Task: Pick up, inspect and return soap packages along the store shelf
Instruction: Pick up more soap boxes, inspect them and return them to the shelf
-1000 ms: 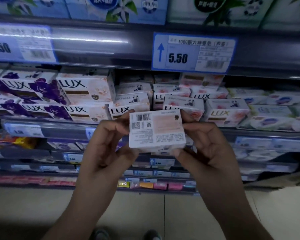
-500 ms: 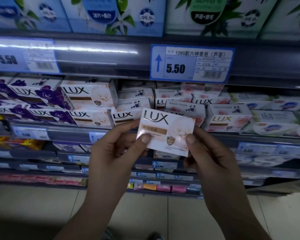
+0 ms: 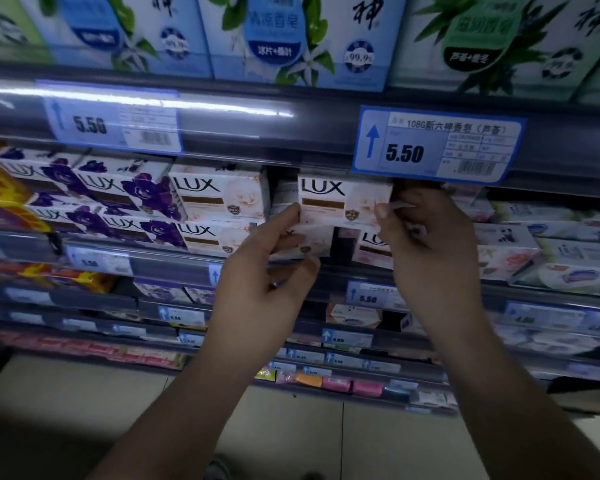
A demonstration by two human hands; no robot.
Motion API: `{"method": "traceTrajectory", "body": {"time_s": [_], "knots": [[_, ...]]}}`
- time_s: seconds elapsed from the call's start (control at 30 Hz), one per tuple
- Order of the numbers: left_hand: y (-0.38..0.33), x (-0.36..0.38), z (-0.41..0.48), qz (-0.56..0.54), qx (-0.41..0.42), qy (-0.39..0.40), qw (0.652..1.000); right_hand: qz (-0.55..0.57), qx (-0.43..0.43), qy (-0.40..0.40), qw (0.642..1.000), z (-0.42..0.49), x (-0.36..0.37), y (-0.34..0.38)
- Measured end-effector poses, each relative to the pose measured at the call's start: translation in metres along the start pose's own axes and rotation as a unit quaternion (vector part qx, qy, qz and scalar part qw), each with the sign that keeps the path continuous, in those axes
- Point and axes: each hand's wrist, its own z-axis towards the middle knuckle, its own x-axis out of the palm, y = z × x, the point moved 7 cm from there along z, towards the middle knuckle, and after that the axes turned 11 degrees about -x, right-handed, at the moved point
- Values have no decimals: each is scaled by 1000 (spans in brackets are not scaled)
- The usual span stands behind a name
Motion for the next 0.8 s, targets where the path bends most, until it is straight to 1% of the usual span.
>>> {"method": "traceTrajectory", "body": {"time_s": [0.13,0.3,0.4,0.47,0.5,0.57,0.63,0.67,0.7,0.73,0.8], "knots": [[0,-2,3,49,7,-2,999,-51,0,17,999,10,4,-3],[-1,-11,1,42,24,-16,999,-44,-1,29,999,12,7,-1],[2,-9,2,89,21,-9,996,-69,0,51,996,12,12,-2],[0,-7,-1,106,32,-5,994,-58,5,53,997,12,12,-1],[-1,-8,-2,103,35,-6,994,-51,8,44,998,10,9,0],[-3,-14,-7,81,41,-20,996,-32,2,-7,999,2,1,7],[-3,-30,-14,54,48,-68,995,9,-22,-63,998,-12,-3,22],[0,-40,-18,39,46,-99,993,26,-37,-65,997,-19,1,32],[3,-51,-21,21,38,-126,991,34,-48,-44,997,-27,11,41],[8,-60,-22,6,27,-145,989,38,-50,-6,998,-33,26,49],[15,-73,-20,3,8,-164,987,49,-29,75,996,-43,58,56]]}}
